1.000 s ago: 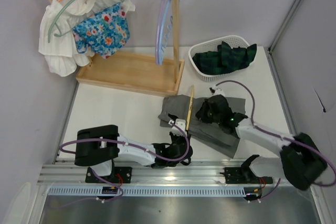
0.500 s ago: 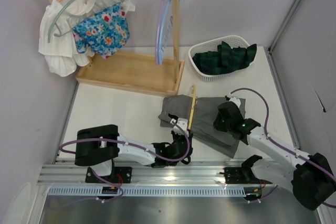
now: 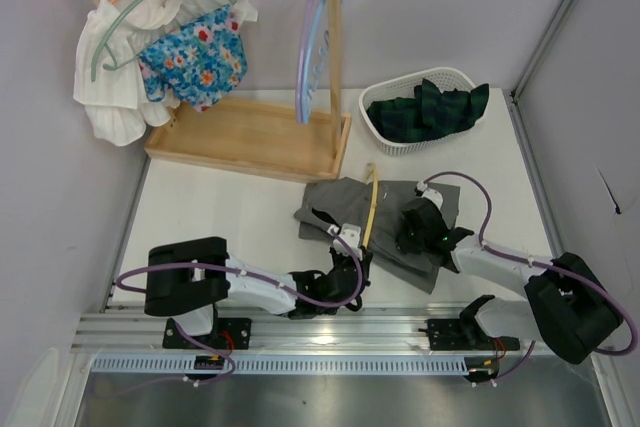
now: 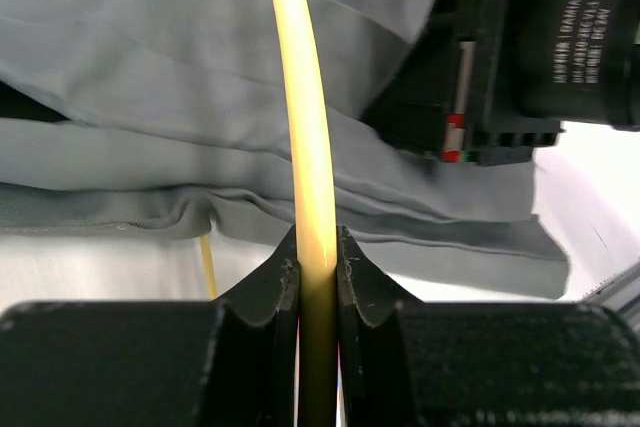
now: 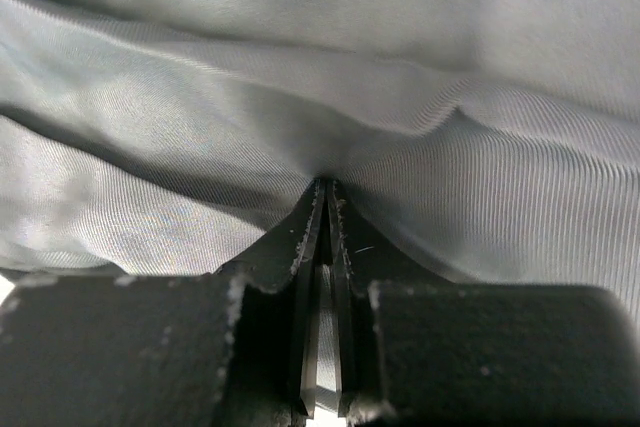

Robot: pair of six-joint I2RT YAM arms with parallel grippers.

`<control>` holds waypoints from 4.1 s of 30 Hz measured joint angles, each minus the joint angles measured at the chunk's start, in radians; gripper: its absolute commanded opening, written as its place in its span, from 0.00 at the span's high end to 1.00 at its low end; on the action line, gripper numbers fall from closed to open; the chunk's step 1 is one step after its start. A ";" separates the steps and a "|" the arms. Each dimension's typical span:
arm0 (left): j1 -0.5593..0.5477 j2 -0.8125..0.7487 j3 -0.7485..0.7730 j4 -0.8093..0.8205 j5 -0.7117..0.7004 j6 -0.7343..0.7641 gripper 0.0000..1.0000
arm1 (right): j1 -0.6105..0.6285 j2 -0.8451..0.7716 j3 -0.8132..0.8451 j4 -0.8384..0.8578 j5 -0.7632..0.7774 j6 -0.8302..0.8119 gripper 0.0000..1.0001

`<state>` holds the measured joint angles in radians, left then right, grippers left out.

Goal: Place the skirt on the hanger
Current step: Place skirt on hanger

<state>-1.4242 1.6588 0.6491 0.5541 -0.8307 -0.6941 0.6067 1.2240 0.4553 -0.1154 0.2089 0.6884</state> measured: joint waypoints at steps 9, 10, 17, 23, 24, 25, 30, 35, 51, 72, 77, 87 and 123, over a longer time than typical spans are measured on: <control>0.000 0.004 0.000 0.007 0.005 0.005 1.00 | 0.035 0.032 0.003 0.070 -0.034 0.018 0.94; 0.000 0.004 0.000 0.007 0.005 0.005 1.00 | 0.037 0.024 0.003 0.063 -0.035 0.018 0.94; 0.001 0.003 -0.011 0.010 0.007 -0.003 1.00 | 0.042 -0.187 0.002 -0.045 -0.015 0.016 0.92; 0.006 -0.034 -0.076 0.046 0.048 -0.003 1.00 | 0.009 -0.345 0.005 -0.171 -0.001 0.002 0.84; 0.007 -0.045 -0.085 0.051 0.053 -0.003 1.00 | 0.003 -0.362 0.005 -0.184 -0.003 -0.004 0.83; 0.007 -0.061 -0.096 0.058 0.058 -0.003 1.00 | -0.003 -0.376 0.005 -0.194 -0.007 -0.010 0.82; 0.007 -0.139 -0.118 0.067 0.080 0.012 1.00 | -0.009 -0.394 0.005 -0.193 -0.066 -0.028 0.79; 0.007 -0.173 -0.118 0.127 0.124 0.048 1.00 | -0.008 -0.394 0.005 -0.190 -0.085 -0.034 0.78; 0.008 -0.221 -0.075 0.053 0.146 0.055 1.00 | -0.009 -0.432 0.022 -0.197 -0.134 -0.012 0.34; 0.093 -0.410 0.014 -0.245 0.121 0.022 1.00 | 0.084 -0.622 0.063 -0.210 -0.203 -0.256 0.09; 0.103 -0.451 0.037 -0.282 0.118 0.022 1.00 | 0.175 -0.598 0.044 -0.169 -0.207 -0.305 0.09; 0.120 -0.459 0.041 -0.317 0.125 0.021 1.00 | 0.459 -0.465 0.041 -0.105 0.083 -0.408 0.05; 0.129 -0.514 0.037 -0.336 0.162 -0.037 1.00 | 0.446 -0.202 -0.024 0.271 0.254 -0.602 0.97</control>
<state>-1.2953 1.1446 0.6865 0.2176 -0.6689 -0.7307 1.0523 1.0218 0.4316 0.1558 0.4625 0.0868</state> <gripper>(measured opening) 0.178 0.166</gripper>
